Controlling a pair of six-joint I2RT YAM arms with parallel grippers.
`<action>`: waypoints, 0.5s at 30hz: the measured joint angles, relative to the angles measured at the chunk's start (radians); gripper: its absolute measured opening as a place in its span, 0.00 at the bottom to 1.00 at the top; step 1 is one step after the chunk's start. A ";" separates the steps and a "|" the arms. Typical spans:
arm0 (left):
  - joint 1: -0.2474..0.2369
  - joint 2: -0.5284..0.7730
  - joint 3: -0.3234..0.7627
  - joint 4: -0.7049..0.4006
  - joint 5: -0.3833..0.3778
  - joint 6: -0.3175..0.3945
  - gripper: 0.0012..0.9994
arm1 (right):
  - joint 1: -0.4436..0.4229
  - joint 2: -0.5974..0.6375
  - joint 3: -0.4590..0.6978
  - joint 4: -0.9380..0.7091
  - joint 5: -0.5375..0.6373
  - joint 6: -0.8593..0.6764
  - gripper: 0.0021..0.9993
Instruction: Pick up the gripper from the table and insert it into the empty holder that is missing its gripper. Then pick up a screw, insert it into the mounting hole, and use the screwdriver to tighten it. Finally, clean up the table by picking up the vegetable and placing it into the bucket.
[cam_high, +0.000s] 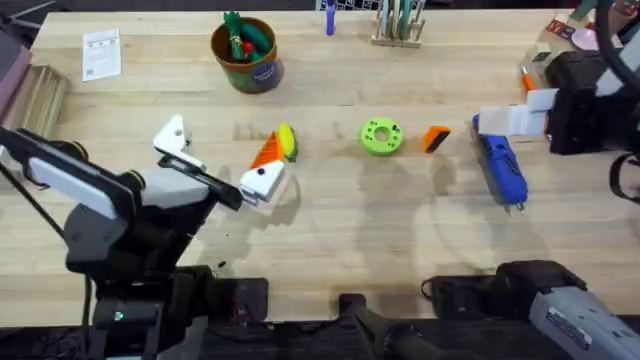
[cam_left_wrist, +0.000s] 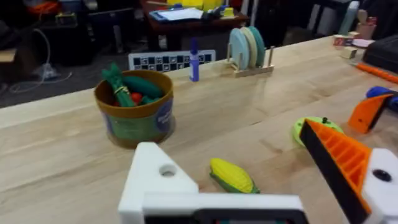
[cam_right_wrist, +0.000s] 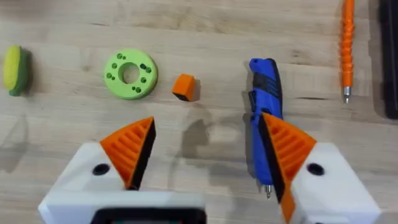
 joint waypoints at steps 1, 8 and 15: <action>0.000 -0.014 -0.010 0.004 0.012 0.000 0.99 | 0.000 0.000 0.000 0.000 0.000 0.000 0.99; -0.001 -0.025 -0.043 0.019 0.135 0.000 0.99 | 0.000 0.000 0.000 0.000 0.000 0.000 0.99; -0.014 -0.024 -0.043 0.012 0.253 0.000 0.99 | 0.000 0.000 0.000 0.000 0.000 0.000 0.99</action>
